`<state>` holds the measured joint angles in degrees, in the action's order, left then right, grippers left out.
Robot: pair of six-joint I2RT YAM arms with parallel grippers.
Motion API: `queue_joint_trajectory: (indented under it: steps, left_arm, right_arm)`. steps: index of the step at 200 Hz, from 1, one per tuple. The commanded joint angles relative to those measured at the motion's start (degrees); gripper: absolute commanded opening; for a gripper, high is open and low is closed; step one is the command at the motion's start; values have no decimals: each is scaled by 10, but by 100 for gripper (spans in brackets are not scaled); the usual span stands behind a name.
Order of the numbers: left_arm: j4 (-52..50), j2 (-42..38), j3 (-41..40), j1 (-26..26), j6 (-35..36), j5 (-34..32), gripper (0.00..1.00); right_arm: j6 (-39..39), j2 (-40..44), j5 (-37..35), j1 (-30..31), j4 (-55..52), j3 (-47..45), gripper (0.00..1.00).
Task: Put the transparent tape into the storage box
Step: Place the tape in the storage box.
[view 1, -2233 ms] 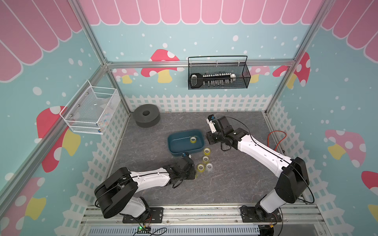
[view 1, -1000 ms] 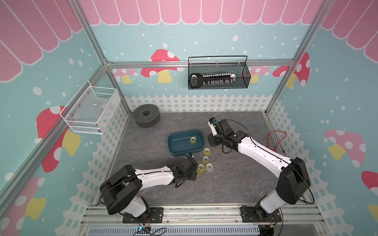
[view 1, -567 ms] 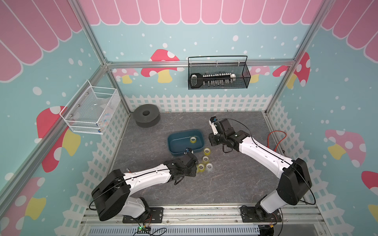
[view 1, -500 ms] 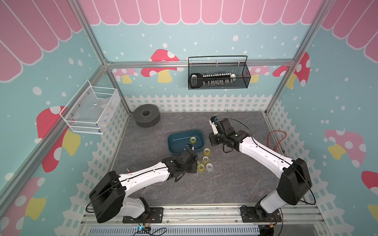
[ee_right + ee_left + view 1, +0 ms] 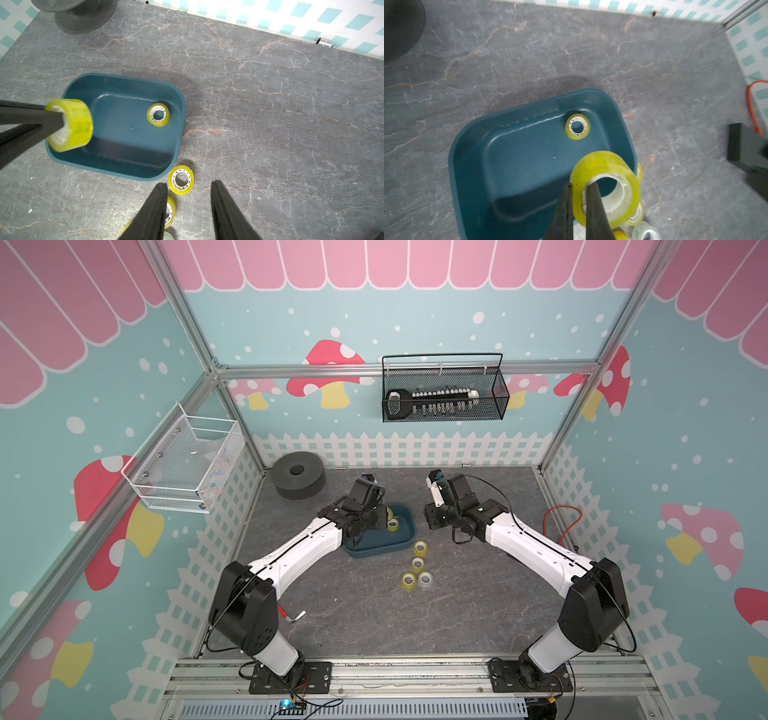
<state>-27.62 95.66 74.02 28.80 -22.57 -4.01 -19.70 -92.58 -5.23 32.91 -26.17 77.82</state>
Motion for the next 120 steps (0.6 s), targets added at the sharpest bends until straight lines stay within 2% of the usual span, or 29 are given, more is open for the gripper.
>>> queue_joint_trajectory:
  steps: [1,59,65,120]
  left_arm:
    - [-4,49,22,-23,33,28,0]
    - [10,139,73,-46,45,30,0]
    - [10,147,78,-62,46,30,0]
    - [3,187,89,-68,47,21,0]
  right_arm:
    - [8,-15,5,-8,6,14,41]
    - [11,-40,27,-26,15,10,41]
    - [11,-41,29,-28,16,9,41]
    - [18,-48,43,-49,20,8,41]
